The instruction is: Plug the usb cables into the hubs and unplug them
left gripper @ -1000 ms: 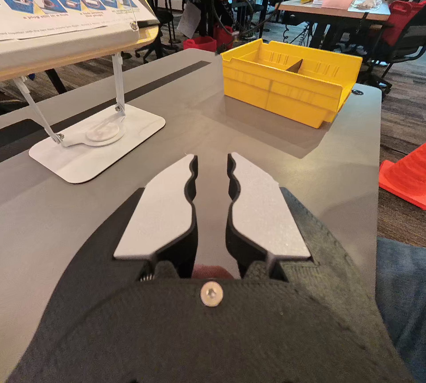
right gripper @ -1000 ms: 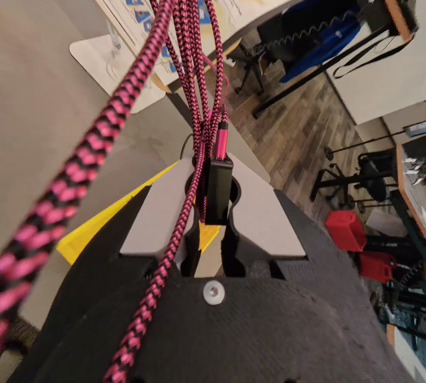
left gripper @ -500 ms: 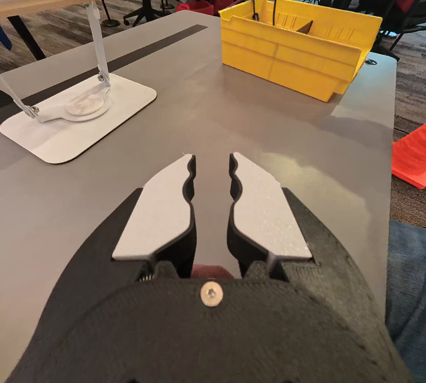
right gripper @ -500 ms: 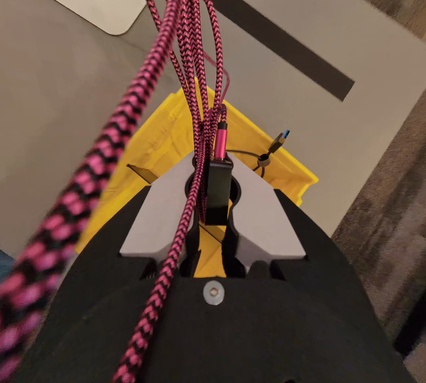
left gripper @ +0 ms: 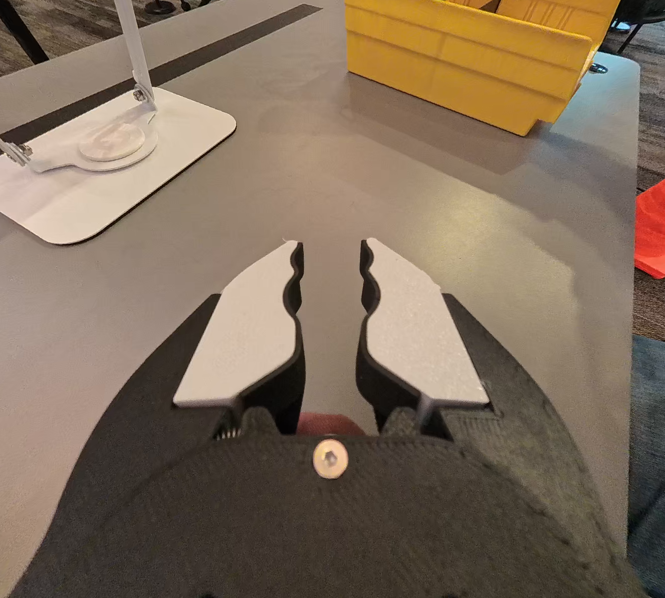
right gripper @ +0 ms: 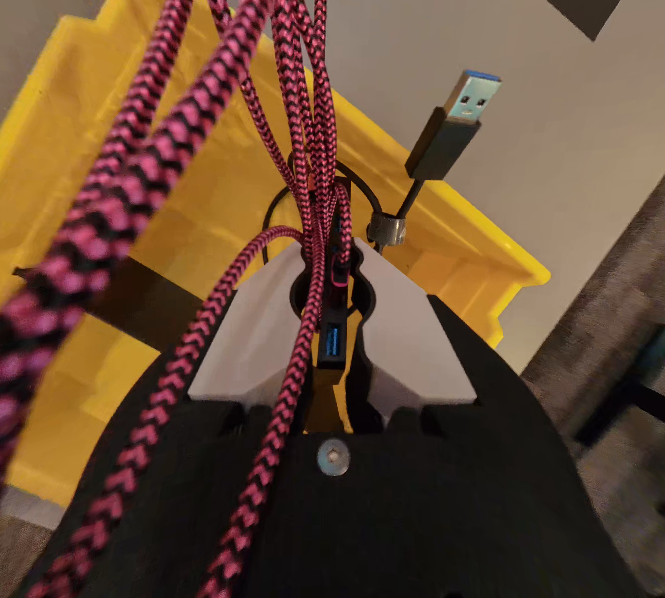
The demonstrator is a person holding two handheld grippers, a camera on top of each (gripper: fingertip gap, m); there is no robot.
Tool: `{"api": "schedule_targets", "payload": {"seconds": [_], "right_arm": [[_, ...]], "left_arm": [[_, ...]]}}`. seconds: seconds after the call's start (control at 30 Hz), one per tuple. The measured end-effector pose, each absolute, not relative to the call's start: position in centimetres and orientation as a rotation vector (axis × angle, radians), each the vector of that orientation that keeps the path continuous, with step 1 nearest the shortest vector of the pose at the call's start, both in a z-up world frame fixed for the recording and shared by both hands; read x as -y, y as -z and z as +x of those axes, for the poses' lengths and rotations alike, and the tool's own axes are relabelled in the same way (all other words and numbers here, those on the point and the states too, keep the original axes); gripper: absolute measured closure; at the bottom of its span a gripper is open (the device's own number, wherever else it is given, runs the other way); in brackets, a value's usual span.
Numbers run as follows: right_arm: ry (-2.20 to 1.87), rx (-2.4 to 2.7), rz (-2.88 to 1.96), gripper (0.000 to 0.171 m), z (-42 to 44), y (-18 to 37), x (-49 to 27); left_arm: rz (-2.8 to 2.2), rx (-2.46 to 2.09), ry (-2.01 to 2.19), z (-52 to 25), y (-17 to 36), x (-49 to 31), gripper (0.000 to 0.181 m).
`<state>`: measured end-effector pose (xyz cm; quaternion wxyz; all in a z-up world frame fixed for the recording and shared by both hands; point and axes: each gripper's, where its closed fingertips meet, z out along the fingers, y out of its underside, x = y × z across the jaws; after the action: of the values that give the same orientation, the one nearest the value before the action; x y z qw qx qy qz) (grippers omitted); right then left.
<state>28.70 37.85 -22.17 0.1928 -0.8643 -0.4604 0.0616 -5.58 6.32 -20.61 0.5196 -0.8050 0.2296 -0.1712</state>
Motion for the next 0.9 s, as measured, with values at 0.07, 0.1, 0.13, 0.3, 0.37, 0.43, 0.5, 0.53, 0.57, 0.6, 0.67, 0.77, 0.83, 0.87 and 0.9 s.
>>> {"api": "schedule_targets", "payload": {"seconds": [0.07,0.1,0.13,0.3,0.37,0.43,0.5,0.53,0.57,0.6,0.67,0.77,0.83,0.87,0.9], "right_arm": [[-0.068,1.333,-2.424,0.158,29.0,22.6,-37.9],[-0.002,1.368,-2.452,0.158,29.5,23.2,-37.8],[0.027,1.397,-2.479,0.158,29.8,23.8,-37.7],[-0.355,1.390,-2.577,0.158,28.4,22.8,-35.8],[-0.366,1.434,-2.591,0.158,28.3,22.1,-35.2],[-0.610,1.431,-2.550,0.158,26.2,20.4,-33.9],[-0.762,1.452,-2.513,0.158,25.2,18.7,-32.5],[-0.788,1.472,-2.496,0.158,25.1,18.0,-32.0],[-0.847,1.490,-2.469,0.158,24.7,17.2,-31.3],[-0.931,1.510,-2.435,0.158,24.2,16.4,-30.5],[-1.038,1.536,-2.400,0.159,23.5,15.5,-29.4],[-1.073,1.550,-2.491,0.158,23.9,16.9,-29.0],[-1.054,1.516,-2.574,0.159,24.5,18.4,-29.6],[-1.006,1.487,-2.628,0.159,24.9,19.4,-30.1],[-0.947,1.478,-2.683,0.159,25.5,20.6,-30.5]], "left_arm": [[-1.933,-0.552,0.411,-5.6,20.8,-6.4,0.152],[-1.935,-0.552,0.416,-5.5,20.8,-6.4,0.152],[-1.935,-0.555,0.419,-5.4,20.9,-6.4,0.152],[-1.942,-0.581,0.397,-5.2,21.1,-6.3,0.151],[-1.943,-0.577,0.399,-5.3,21.1,-6.3,0.150],[-1.945,-0.573,0.404,-5.4,21.2,-6.4,0.150],[-1.948,-0.577,0.401,-5.4,21.3,-6.5,0.150],[-1.949,-0.580,0.398,-5.4,21.4,-6.5,0.150],[-1.949,-0.580,0.398,-5.4,21.4,-6.5,0.150],[-1.949,-0.579,0.403,-5.3,21.5,-6.5,0.150],[-1.952,-0.581,0.413,-5.2,21.7,-6.6,0.150],[-1.959,-0.597,0.429,-4.6,22.0,-6.6,0.150],[-1.967,-0.618,0.427,-4.2,22.2,-6.5,0.149],[-1.972,-0.628,0.422,-4.1,22.3,-6.4,0.148],[-1.974,-0.635,0.418,-4.0,22.4,-6.3,0.148]]}}
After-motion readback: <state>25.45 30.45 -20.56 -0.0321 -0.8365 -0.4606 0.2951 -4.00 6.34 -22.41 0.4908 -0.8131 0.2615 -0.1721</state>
